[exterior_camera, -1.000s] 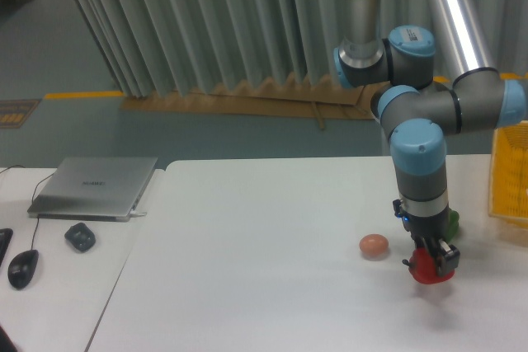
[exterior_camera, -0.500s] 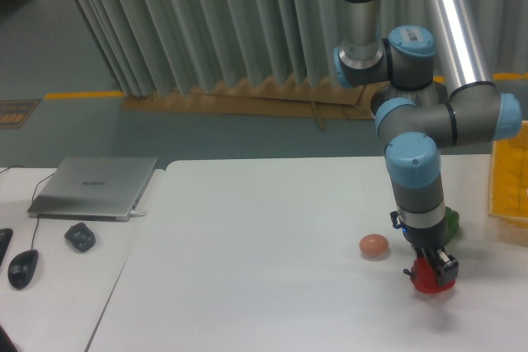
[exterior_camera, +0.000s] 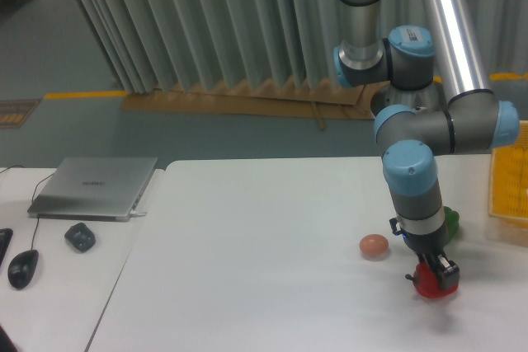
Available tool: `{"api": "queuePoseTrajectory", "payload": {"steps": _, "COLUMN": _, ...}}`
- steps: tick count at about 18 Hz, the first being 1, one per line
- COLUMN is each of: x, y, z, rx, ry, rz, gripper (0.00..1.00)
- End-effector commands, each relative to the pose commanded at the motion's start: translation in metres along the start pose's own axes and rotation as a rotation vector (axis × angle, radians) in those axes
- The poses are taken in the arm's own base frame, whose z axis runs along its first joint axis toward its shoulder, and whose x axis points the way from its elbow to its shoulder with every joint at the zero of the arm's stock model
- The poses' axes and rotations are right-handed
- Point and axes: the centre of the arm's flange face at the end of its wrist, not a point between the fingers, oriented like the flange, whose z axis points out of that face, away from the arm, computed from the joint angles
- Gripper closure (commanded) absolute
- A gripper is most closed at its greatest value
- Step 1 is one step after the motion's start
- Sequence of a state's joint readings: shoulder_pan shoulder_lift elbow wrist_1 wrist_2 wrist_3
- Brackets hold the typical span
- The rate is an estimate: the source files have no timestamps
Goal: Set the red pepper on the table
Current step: 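Open the gripper to release the red pepper on the table, then raise the open gripper away from the red pepper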
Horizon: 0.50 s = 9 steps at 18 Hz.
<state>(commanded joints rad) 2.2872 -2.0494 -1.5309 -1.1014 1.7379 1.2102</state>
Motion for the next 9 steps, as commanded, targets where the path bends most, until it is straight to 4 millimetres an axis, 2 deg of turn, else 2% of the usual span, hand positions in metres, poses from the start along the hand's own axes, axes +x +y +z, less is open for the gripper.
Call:
{"api": "queuePoseTrajectory", "payload": {"steps": 3, "x": 0.002, "y": 0.000, "z": -0.006, "rx": 0.003, "ry": -0.008, "rz": -0.004, "gripper": 0.00}}
{"api": "queuePoseTrajectory", "payload": {"steps": 5, "x": 0.006, "y": 0.008, "z": -0.029, "rx": 0.035, "ry": -0.028, "rz": -0.011, "gripper": 0.00}}
{"api": "queuePoseTrajectory", "payload": {"steps": 9, "x": 0.010, "y": 0.016, "z": -0.046, "rx": 0.059, "ry": -0.037, "rz": -0.022, "gripper": 0.00}}
